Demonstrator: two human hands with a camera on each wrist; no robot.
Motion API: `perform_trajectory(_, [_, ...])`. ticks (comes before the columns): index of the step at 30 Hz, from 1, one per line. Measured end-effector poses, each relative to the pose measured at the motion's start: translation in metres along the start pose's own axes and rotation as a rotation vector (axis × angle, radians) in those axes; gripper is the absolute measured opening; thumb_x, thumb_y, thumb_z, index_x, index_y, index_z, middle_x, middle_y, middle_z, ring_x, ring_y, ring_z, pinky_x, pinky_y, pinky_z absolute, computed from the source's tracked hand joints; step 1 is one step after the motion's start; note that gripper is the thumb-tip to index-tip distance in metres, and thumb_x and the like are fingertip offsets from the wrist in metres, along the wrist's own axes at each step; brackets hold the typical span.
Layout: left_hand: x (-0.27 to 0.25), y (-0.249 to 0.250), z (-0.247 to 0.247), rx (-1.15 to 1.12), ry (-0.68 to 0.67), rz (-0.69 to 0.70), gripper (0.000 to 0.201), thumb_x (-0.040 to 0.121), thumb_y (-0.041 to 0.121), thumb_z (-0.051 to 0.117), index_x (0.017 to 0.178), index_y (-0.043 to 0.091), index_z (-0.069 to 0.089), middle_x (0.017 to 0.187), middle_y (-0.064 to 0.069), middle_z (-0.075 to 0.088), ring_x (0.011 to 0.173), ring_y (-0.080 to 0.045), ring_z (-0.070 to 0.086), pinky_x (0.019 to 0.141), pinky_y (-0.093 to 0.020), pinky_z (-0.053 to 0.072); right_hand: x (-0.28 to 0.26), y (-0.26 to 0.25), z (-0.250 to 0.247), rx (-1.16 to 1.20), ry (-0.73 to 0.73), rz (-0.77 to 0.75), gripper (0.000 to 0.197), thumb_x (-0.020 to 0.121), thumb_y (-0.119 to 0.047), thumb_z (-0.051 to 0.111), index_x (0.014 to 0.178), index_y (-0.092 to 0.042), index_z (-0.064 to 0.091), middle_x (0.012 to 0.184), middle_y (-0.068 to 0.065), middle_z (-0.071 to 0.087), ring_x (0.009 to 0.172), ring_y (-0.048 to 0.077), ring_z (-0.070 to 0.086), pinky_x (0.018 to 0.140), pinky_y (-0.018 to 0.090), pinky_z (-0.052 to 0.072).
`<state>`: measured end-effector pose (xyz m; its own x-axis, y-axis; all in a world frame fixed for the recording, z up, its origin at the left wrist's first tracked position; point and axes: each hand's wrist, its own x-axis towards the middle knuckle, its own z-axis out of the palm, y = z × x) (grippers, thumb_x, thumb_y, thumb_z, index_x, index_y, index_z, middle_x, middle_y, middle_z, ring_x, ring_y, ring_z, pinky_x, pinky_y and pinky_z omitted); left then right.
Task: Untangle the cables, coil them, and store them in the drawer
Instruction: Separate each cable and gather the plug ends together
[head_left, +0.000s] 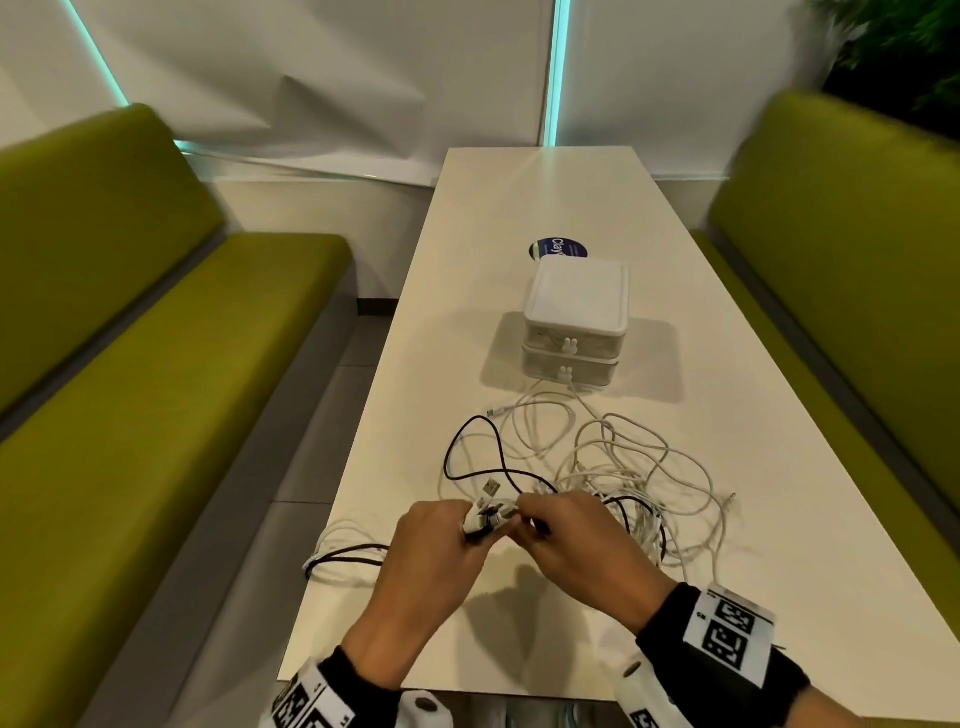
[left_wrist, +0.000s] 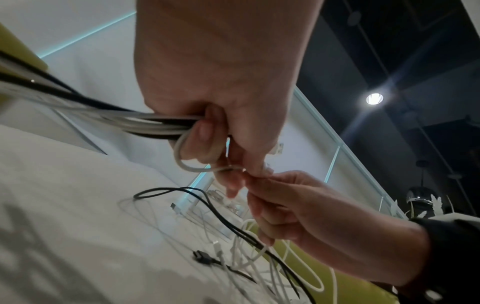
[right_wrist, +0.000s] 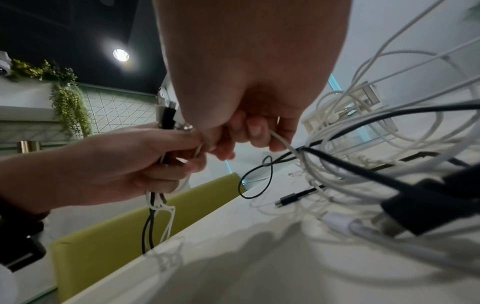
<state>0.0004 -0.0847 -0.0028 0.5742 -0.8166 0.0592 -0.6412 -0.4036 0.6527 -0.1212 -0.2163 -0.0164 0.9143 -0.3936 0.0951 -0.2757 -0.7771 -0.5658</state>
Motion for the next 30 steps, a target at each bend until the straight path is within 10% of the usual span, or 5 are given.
perform_trajectory(4, [-0.003, 0.0, -0.009, 0.036, -0.033, -0.004, 0.031, 0.09, 0.039, 0.062, 0.063, 0.026, 0.068, 0.053, 0.011, 0.059, 0.055, -0.006, 0.053, 0.053, -0.019, 0.031, -0.002, -0.001, 0.003, 0.045, -0.025, -0.005, 0.033, 0.09, -0.056, 0.043, 0.073, -0.029, 0.05, 0.055, -0.008, 0.048, 0.056, 0.009, 0.047, 0.054, 0.025, 0.033])
perform_trajectory(10, [0.0, 0.006, -0.034, -0.389, 0.254, -0.08, 0.053, 0.079, 0.067, 0.06, 0.051, 0.023, 0.063, 0.049, -0.005, 0.053, 0.039, -0.01, 0.026, 0.046, -0.027, 0.024, -0.007, 0.009, 0.007, 0.134, 0.002, -0.021, 0.054, 0.096, -0.061, 0.027, 0.077, -0.016, 0.051, 0.068, 0.001, 0.057, 0.065, 0.016, 0.054, 0.068, 0.038, 0.046])
perform_trajectory(18, [-0.002, 0.008, -0.052, -1.008, 0.427, -0.165, 0.046, 0.083, 0.049, 0.057, 0.047, 0.022, 0.057, 0.057, -0.015, 0.044, 0.047, -0.011, 0.021, 0.046, -0.025, 0.014, 0.0, -0.001, 0.005, 0.137, 0.073, -0.072, 0.038, 0.098, -0.049, 0.029, 0.082, -0.019, 0.046, 0.07, -0.003, 0.05, 0.066, 0.017, 0.048, 0.068, 0.042, 0.045])
perform_trajectory(25, [0.001, -0.002, -0.057, -0.912, 0.463, -0.199, 0.053, 0.09, 0.049, 0.054, 0.062, 0.005, 0.064, 0.052, 0.0, 0.031, 0.049, -0.011, 0.02, 0.043, -0.019, 0.018, -0.001, 0.01, 0.005, -0.052, 0.109, -0.138, 0.037, 0.1, -0.052, 0.038, 0.082, -0.03, 0.061, 0.061, -0.009, 0.048, 0.066, 0.012, 0.047, 0.068, 0.033, 0.042])
perform_trajectory(30, [0.001, -0.004, -0.051, -0.765, 0.475, -0.164, 0.044, 0.092, 0.044, 0.047, 0.086, 0.006, 0.071, 0.064, 0.008, 0.059, 0.045, -0.009, 0.042, 0.052, -0.025, 0.035, 0.004, 0.013, 0.003, -0.037, 0.11, -0.124, 0.025, 0.1, -0.046, 0.044, 0.082, -0.031, 0.051, 0.059, -0.012, 0.042, 0.06, 0.008, 0.043, 0.058, 0.03, 0.039])
